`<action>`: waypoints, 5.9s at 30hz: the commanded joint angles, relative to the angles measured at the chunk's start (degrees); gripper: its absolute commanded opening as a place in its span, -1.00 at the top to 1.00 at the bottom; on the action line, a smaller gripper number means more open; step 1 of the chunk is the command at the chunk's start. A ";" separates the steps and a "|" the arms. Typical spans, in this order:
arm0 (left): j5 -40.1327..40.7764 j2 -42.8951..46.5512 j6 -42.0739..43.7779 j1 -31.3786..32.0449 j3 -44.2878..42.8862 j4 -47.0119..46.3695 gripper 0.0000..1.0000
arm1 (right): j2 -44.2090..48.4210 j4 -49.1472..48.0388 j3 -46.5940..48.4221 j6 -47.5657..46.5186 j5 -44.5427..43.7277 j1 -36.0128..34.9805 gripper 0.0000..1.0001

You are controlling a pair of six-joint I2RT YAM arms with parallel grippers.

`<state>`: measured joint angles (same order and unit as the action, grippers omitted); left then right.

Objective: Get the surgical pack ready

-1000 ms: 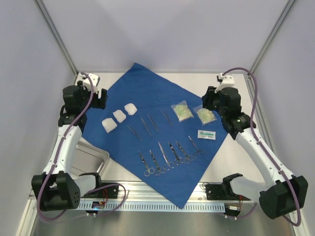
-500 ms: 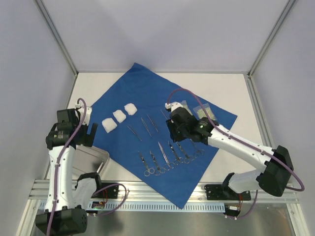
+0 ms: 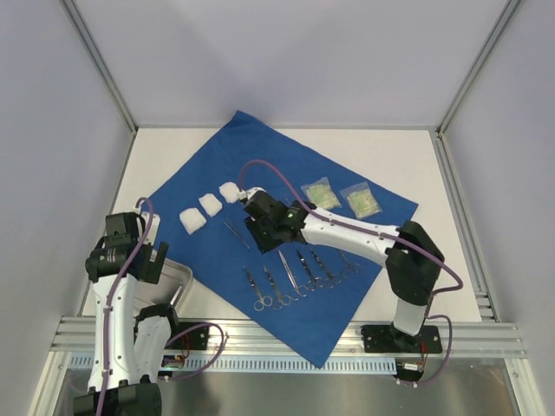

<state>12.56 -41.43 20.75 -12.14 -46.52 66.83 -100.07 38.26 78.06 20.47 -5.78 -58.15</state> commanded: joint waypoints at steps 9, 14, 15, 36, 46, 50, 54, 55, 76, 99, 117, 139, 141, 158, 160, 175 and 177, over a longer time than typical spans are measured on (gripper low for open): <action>-1.39 -2.78 -3.25 -0.87 -1.99 -1.00 -1.00 | -24.71 4.18 27.03 -7.37 1.30 -0.12 0.18; -3.50 -4.01 -3.88 -0.87 -4.97 0.58 -1.00 | -30.79 5.77 33.73 -8.25 0.16 -0.12 0.16; -3.85 -4.18 -3.97 -0.87 -5.33 0.85 -1.00 | -31.67 6.03 34.60 -8.25 -0.10 -0.12 0.15; -10.62 -1.64 -3.53 -0.87 -15.42 8.84 -1.00 | -30.98 2.87 40.13 -6.14 0.24 -1.70 0.99; -18.79 1.70 -2.82 -0.87 -27.12 13.77 -1.00 | -35.45 -4.42 51.02 -6.85 7.36 -10.48 0.99; -19.06 2.14 -2.65 -0.87 -27.83 14.21 -1.00 | -39.84 -6.35 55.17 -7.63 6.84 -14.18 0.99; -20.38 2.14 -3.00 -0.87 -27.31 14.03 -1.00 | -42.57 -9.96 56.05 -8.08 1.67 -16.29 0.99; -20.73 2.06 -3.09 -0.87 -27.22 14.21 -1.00 | -43.27 -9.79 56.76 -7.90 0.52 -16.55 0.99; -19.24 2.32 -3.79 -0.78 -32.05 14.56 -1.00 | -50.75 -8.82 58.08 -6.41 -5.56 -19.02 0.99; -21.35 3.02 -2.91 -0.87 -42.86 15.35 -1.00 | -51.28 -8.99 57.64 -7.37 -7.31 -19.63 0.80; -20.73 3.46 -1.77 -0.87 -43.82 15.88 -1.00 | -41.18 -12.76 54.84 -7.02 -4.33 -19.54 0.37; -21.08 8.91 0.34 -0.87 -42.70 18.51 -1.00 | -23.50 -0.83 32.77 -3.51 -6.78 0.48 -0.22; -20.91 9.43 0.43 -0.87 -41.64 18.25 -1.00 | -24.03 1.37 31.54 -4.55 -8.10 2.07 -0.32; -20.47 12.16 0.69 -0.87 -35.57 18.86 -1.00 | -32.11 5.94 31.09 -5.97 -3.00 6.82 -0.07; -20.47 11.99 0.60 -0.87 -35.92 19.04 -1.00 | -33.08 6.12 31.01 -5.88 -3.62 6.82 -0.05; -22.75 11.55 0.08 -0.87 -36.36 18.95 -1.00 | -27.11 6.21 33.03 -7.19 -4.41 4.89 0.99; -23.10 11.81 -0.10 -0.87 -36.27 18.95 -1.00 | -25.70 4.90 34.69 -7.55 -3.98 2.70 0.99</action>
<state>-9.17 -29.74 20.73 -12.58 -82.15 78.24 -131.46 44.05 108.47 14.66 -9.10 -52.29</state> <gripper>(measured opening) 0.998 0.026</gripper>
